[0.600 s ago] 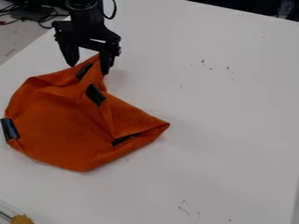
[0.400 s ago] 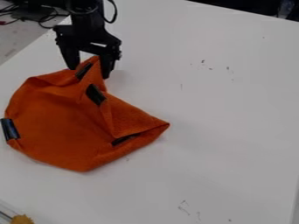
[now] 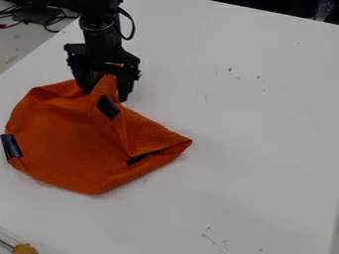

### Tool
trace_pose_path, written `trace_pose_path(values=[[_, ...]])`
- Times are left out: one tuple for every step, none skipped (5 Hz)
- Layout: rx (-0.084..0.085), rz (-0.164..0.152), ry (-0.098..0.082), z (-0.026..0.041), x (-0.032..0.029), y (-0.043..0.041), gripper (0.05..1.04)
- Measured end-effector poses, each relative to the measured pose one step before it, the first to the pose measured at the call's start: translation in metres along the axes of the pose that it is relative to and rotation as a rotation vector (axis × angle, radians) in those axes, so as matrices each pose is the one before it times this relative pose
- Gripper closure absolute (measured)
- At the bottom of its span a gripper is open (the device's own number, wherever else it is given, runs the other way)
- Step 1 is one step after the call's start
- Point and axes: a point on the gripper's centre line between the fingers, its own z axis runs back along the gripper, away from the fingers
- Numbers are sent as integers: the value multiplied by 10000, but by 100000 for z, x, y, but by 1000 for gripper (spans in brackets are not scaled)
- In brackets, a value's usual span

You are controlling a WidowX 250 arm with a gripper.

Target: Unfold the clothe

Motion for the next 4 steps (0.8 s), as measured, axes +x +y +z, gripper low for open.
trace_pose_path(values=[[-176, 102, 268, -1032, -777, -342, 83], [-45, 60, 66, -468, -165, 312, 83], [-104, 37, 104, -705, -123, -11, 129], [49, 96, -106, -131, 107, 21, 397]])
